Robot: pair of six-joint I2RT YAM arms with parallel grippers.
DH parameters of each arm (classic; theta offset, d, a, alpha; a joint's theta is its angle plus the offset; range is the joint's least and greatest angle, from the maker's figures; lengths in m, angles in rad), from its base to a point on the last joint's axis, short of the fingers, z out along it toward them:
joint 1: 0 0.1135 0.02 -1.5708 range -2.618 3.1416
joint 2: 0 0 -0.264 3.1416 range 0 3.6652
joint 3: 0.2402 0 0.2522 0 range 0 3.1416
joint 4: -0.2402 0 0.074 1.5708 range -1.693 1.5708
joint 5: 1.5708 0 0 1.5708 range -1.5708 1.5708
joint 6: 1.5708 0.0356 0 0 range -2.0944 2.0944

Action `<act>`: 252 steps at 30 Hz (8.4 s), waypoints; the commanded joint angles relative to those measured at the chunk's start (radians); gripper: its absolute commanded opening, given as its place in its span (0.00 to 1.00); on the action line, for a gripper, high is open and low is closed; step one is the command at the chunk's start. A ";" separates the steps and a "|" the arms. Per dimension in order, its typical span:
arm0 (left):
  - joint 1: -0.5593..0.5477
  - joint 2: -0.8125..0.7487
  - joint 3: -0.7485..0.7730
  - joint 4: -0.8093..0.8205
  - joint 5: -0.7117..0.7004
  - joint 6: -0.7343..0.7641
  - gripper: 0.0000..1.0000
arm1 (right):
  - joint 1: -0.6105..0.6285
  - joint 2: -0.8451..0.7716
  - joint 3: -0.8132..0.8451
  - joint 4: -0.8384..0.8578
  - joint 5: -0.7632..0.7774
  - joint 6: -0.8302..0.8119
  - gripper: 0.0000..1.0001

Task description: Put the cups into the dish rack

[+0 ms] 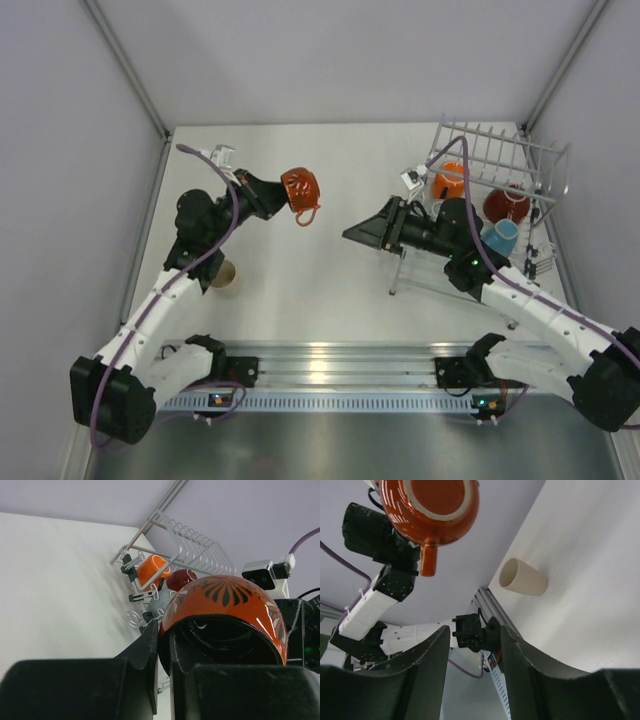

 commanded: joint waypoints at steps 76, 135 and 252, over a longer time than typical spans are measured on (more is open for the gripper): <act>-0.035 -0.062 -0.165 0.285 -0.036 -0.108 0.98 | 0.180 -0.264 -0.024 -0.779 1.119 -0.227 0.00; -0.033 -0.223 -0.168 0.051 -0.117 0.010 0.98 | 0.180 0.428 0.259 -1.353 1.118 1.338 0.00; -0.035 0.174 0.196 -1.272 -0.811 0.113 0.51 | 0.163 -0.247 0.057 -0.448 0.649 -0.386 0.41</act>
